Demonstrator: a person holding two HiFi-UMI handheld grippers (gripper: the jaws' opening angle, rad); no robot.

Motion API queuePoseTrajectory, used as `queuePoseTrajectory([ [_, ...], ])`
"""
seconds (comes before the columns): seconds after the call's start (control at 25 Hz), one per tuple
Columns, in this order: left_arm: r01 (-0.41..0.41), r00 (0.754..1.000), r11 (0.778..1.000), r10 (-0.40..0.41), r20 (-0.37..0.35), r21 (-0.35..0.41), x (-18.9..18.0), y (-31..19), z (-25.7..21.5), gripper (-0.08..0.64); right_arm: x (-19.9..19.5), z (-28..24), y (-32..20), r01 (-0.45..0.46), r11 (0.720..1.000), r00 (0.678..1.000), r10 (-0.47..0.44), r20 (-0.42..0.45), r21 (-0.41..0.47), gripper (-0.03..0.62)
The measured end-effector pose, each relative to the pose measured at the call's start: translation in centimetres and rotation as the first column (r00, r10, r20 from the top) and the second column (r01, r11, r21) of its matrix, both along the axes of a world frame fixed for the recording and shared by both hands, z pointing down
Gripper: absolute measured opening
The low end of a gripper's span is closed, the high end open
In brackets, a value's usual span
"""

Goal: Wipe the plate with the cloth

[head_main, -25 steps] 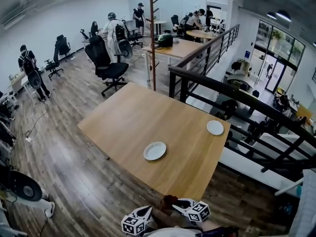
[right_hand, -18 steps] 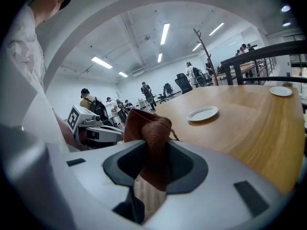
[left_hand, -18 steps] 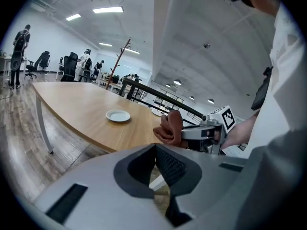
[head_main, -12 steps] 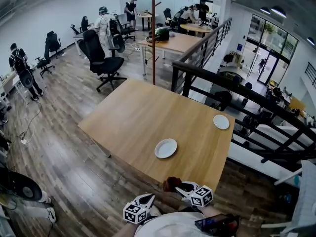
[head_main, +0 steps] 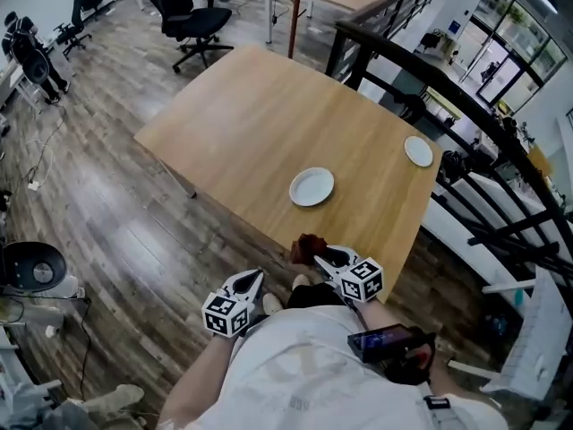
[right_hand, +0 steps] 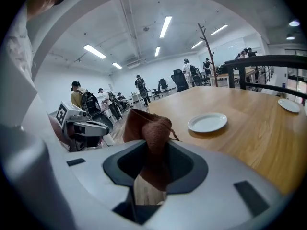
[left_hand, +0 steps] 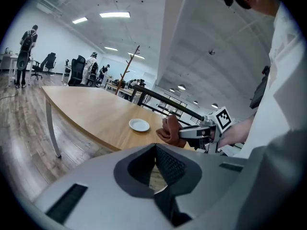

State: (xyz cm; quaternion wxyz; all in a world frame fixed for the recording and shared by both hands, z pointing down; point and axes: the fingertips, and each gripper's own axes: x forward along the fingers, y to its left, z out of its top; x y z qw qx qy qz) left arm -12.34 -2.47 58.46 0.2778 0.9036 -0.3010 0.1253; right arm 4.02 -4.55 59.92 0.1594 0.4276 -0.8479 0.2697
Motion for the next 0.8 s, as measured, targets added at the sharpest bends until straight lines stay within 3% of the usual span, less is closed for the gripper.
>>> queuePoseTrajectory([
  [0.56, 0.068, 0.997, 0.997, -0.066, 0.047, -0.035, -2.3, -4.9, 0.6, 0.012, 0.3, 4.3, -7.6, -0.054, 0.993, 0.998, 0.056, 0.016, -0.106, 0.123],
  [0.8, 0.064, 0.996, 0.996, -0.061, 0.064, -0.056, -2.1, -7.2, 1.1, 0.012, 0.4, 4.7, -12.4, -0.078, 0.991, 0.992, 0.088, 0.091, -0.104, 0.123],
])
